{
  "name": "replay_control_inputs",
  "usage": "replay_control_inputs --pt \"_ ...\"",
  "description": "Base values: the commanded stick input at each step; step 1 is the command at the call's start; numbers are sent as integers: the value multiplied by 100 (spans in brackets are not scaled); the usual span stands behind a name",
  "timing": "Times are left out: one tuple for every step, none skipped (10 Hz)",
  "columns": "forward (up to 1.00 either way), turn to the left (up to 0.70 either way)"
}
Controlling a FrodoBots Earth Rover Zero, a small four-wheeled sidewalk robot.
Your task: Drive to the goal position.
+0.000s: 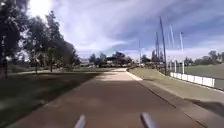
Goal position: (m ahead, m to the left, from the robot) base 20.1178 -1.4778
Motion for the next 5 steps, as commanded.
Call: replay_control_inputs --pt "100 0" --pt "100 0" --pt "100 0" --pt "100 0" --pt "100 0"
